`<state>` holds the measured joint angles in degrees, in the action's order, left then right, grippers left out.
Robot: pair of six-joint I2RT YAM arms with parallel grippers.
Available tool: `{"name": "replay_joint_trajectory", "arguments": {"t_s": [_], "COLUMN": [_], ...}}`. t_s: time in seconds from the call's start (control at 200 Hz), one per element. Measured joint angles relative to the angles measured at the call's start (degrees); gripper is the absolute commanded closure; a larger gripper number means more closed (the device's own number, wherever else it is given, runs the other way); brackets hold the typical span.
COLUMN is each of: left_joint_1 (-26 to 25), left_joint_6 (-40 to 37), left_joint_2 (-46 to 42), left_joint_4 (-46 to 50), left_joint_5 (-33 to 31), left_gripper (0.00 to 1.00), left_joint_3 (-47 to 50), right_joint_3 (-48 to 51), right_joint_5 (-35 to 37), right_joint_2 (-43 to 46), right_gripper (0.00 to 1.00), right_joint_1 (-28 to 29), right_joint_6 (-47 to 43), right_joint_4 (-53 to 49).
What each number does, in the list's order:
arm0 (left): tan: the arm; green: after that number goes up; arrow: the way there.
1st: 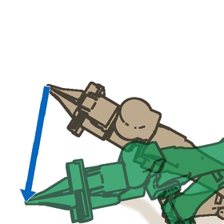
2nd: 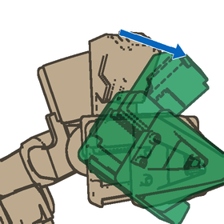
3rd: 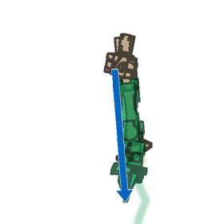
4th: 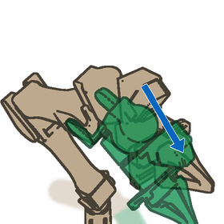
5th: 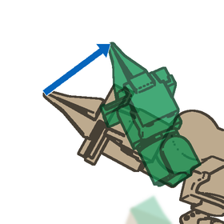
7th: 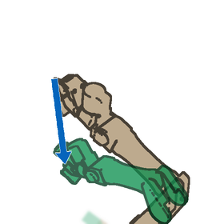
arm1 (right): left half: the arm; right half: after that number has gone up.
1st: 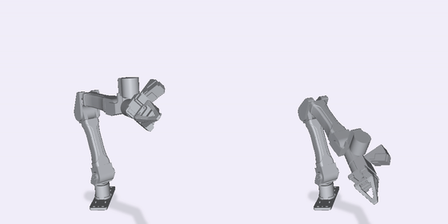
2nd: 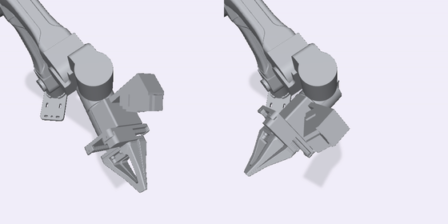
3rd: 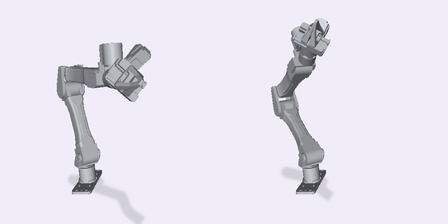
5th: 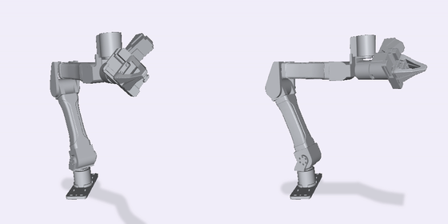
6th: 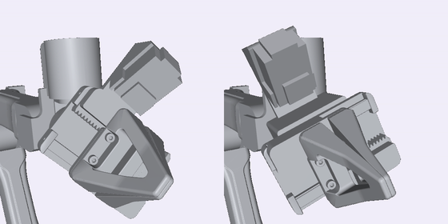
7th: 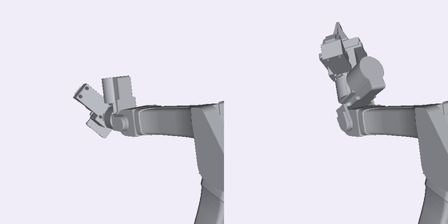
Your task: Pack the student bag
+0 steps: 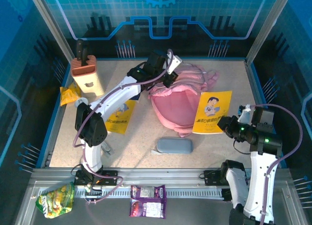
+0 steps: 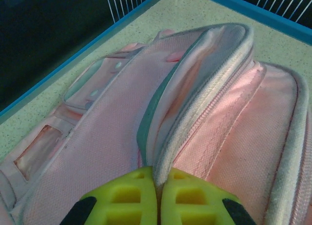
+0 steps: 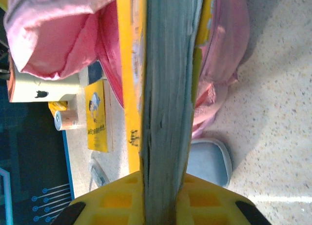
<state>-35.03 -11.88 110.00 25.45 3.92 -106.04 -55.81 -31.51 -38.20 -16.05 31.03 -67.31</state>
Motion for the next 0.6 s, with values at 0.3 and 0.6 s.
{"name": "replay_joint_trajectory", "arguments": {"t_s": [0.3,0.6], "left_joint_1": [0.0,0.4], "left_joint_6": [1.5,1.5], "left_joint_2": [0.9,2.8], "left_joint_4": [0.4,0.4], "left_joint_5": [3.1,6.2], "left_gripper": [1.00,1.00], "left_joint_3": [-3.4,-4.8], "right_joint_3": [3.5,14.6], "right_joint_5": [-0.3,-0.5], "right_joint_2": [-0.9,-12.9], "right_gripper": [0.86,0.86], "right_joint_1": [6.8,21.8], "right_joint_6": [3.7,13.0], "right_joint_4": [2.3,30.7]}}
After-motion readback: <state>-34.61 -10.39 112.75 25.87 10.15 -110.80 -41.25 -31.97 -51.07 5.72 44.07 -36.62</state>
